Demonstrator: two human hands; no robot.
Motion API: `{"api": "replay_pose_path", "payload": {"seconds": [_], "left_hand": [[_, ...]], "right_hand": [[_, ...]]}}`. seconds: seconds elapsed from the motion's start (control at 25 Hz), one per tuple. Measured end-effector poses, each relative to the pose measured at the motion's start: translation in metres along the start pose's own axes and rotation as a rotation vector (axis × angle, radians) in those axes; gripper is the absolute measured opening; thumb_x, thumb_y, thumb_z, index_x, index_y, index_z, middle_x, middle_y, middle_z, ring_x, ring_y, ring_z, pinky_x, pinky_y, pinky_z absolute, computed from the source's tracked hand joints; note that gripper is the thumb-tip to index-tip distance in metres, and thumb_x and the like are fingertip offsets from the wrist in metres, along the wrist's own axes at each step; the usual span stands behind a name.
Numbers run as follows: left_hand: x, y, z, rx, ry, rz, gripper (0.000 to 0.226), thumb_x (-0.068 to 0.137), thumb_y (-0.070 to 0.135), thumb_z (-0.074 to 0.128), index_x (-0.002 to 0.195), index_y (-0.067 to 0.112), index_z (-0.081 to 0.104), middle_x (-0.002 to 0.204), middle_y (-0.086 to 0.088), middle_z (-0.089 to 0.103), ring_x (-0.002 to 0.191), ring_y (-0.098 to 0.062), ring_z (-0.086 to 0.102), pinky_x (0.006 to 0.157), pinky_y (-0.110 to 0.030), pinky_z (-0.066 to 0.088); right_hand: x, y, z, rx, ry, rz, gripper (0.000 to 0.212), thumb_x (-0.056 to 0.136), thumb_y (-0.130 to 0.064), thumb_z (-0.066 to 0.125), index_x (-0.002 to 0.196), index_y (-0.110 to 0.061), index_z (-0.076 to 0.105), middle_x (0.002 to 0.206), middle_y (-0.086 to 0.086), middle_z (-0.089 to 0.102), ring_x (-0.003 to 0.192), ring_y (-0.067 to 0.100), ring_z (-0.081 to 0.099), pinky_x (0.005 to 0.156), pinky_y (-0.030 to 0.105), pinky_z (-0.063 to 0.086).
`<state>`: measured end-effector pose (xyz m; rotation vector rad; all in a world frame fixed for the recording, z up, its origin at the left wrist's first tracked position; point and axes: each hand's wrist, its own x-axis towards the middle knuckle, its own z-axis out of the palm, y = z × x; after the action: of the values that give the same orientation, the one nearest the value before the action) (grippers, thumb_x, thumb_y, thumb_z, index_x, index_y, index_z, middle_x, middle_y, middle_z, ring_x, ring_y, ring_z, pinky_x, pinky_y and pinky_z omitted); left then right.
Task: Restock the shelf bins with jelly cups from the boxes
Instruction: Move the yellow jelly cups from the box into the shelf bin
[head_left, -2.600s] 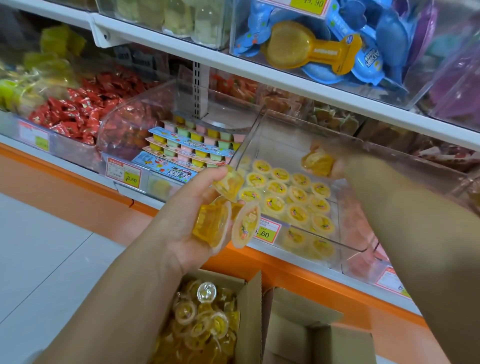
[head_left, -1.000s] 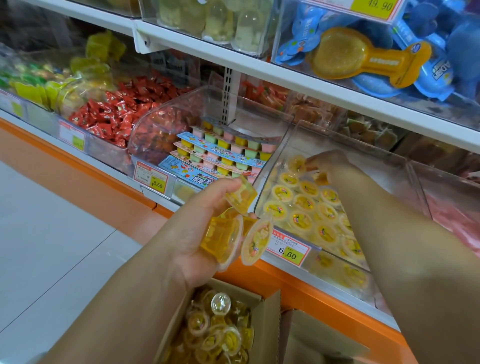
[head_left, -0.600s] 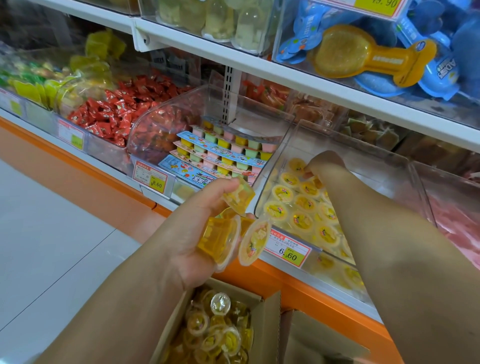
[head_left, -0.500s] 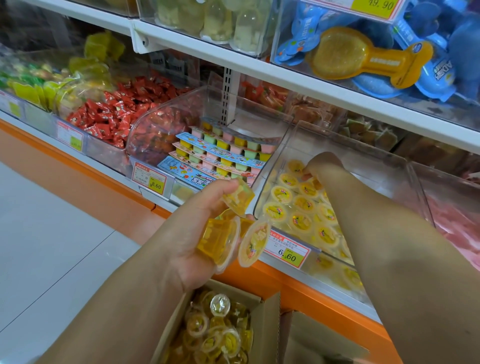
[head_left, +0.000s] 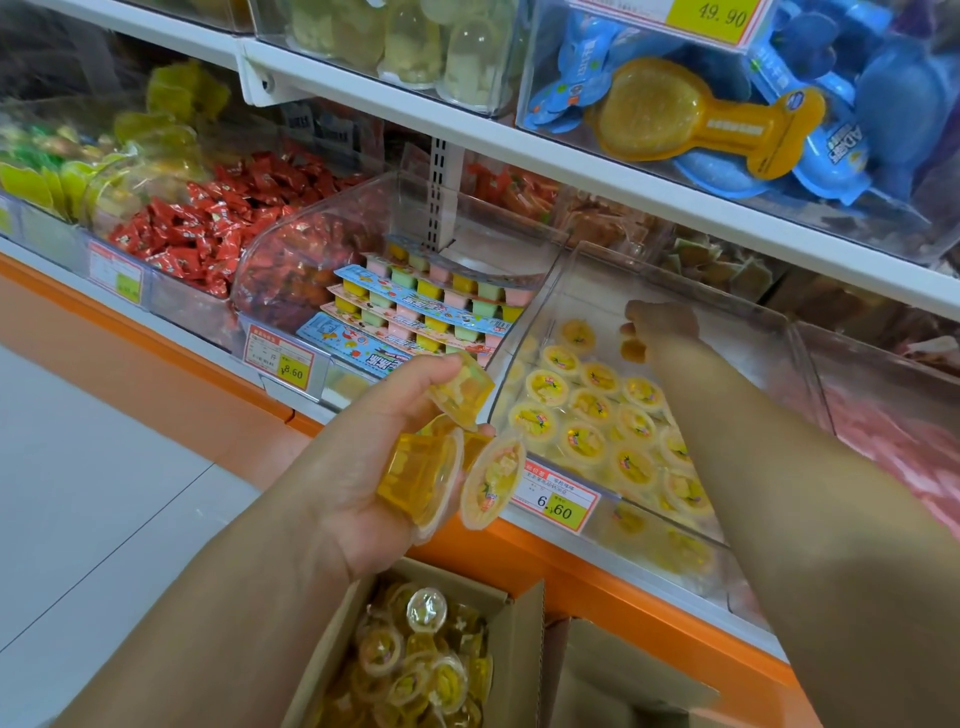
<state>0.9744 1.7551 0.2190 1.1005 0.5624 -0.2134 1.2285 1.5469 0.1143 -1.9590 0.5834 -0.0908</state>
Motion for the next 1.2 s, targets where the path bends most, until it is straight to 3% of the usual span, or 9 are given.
{"api": "replay_pose_path", "payload": {"seconds": [0.16, 0.28, 0.36, 0.48, 0.6, 0.72, 0.96, 1.04, 1.2], "left_hand": [[-0.002, 0.000, 0.003, -0.012, -0.012, 0.006, 0.060, 0.103, 0.008, 0.041, 0.044, 0.007, 0.049, 0.025, 0.001, 0.043, 0.027, -0.010, 0.048, 0.095, -0.025, 0.030], [-0.005, -0.002, 0.000, 0.015, -0.036, 0.044, 0.042, 0.103, 0.007, 0.041, 0.061, 0.009, 0.046, 0.026, 0.000, 0.043, 0.022, -0.006, 0.043, 0.078, -0.010, 0.028], [-0.006, -0.002, -0.002, -0.004, -0.052, 0.022, 0.040, 0.103, 0.009, 0.041, 0.063, 0.008, 0.044, 0.033, -0.005, 0.048, 0.035, -0.013, 0.049, 0.095, -0.019, 0.029], [-0.008, 0.000, -0.001, 0.003, -0.046, 0.008, 0.041, 0.104, 0.010, 0.040, 0.064, 0.010, 0.043, 0.044, -0.007, 0.049, 0.046, -0.013, 0.044, 0.105, -0.026, 0.016], [-0.011, 0.003, 0.002, 0.008, -0.055, -0.011, 0.040, 0.104, 0.010, 0.038, 0.065, 0.009, 0.043, 0.063, -0.008, 0.043, 0.055, -0.017, 0.040, 0.110, -0.034, 0.012], [-0.012, 0.001, 0.000, 0.006, -0.055, -0.012, 0.042, 0.104, 0.009, 0.039, 0.062, 0.008, 0.044, 0.056, -0.008, 0.044, 0.056, -0.018, 0.039, 0.112, -0.039, 0.014], [-0.009, 0.001, -0.007, 0.021, -0.064, -0.010, 0.042, 0.104, 0.010, 0.038, 0.063, 0.008, 0.043, 0.031, -0.003, 0.045, 0.055, -0.017, 0.039, 0.111, -0.037, 0.015], [-0.008, 0.002, -0.008, 0.030, -0.061, -0.005, 0.042, 0.104, 0.009, 0.038, 0.063, 0.008, 0.042, 0.034, -0.005, 0.046, 0.055, -0.017, 0.040, 0.112, -0.037, 0.014], [-0.006, 0.001, -0.008, 0.039, -0.033, -0.011, 0.041, 0.104, 0.011, 0.040, 0.063, 0.009, 0.043, 0.026, 0.001, 0.043, 0.053, -0.015, 0.040, 0.107, -0.030, 0.017]], "right_hand": [[-0.007, 0.014, 0.025, 0.008, 0.060, -0.087, 0.006, 0.092, -0.012, 0.046, 0.091, -0.008, 0.050, 0.096, 0.010, 0.054, 0.088, 0.023, 0.058, 0.061, 0.023, 0.041], [-0.014, 0.018, 0.020, -0.119, -0.087, -0.096, 0.031, 0.093, -0.007, 0.046, 0.123, -0.011, 0.041, 0.111, 0.011, 0.049, 0.076, 0.018, 0.050, 0.059, 0.028, 0.040], [-0.012, 0.015, 0.005, -0.306, -0.184, -0.111, 0.044, 0.091, -0.008, 0.055, 0.133, -0.010, 0.042, 0.112, 0.009, 0.050, 0.068, 0.017, 0.051, 0.056, 0.027, 0.043], [-0.006, 0.012, -0.007, -0.518, -0.213, -0.177, 0.045, 0.086, -0.013, 0.067, 0.128, -0.003, 0.057, 0.105, 0.014, 0.063, 0.076, 0.026, 0.060, 0.075, 0.033, 0.053], [-0.006, 0.016, -0.009, -0.335, -0.069, -0.168, 0.037, 0.081, -0.010, 0.072, 0.117, -0.014, 0.065, 0.110, 0.007, 0.067, 0.088, 0.025, 0.067, 0.091, 0.035, 0.054], [-0.008, 0.026, -0.010, -0.314, 0.173, -0.201, 0.029, 0.080, -0.005, 0.065, 0.106, -0.019, 0.067, 0.117, 0.002, 0.064, 0.109, 0.022, 0.061, 0.084, 0.021, 0.045], [-0.007, 0.040, 0.006, -0.320, 0.018, -0.214, 0.024, 0.085, -0.005, 0.062, 0.081, -0.027, 0.070, 0.117, 0.000, 0.067, 0.104, 0.021, 0.062, 0.092, 0.025, 0.050], [-0.009, 0.041, 0.008, -0.376, -0.040, -0.272, 0.018, 0.088, -0.017, 0.063, 0.099, -0.027, 0.072, 0.123, -0.002, 0.064, 0.110, 0.019, 0.059, 0.089, 0.018, 0.044], [-0.018, 0.041, 0.008, -0.718, -0.110, -0.379, 0.032, 0.097, -0.035, 0.045, 0.127, -0.032, 0.059, 0.132, 0.005, 0.057, 0.120, 0.030, 0.050, 0.100, 0.032, 0.040]]}}
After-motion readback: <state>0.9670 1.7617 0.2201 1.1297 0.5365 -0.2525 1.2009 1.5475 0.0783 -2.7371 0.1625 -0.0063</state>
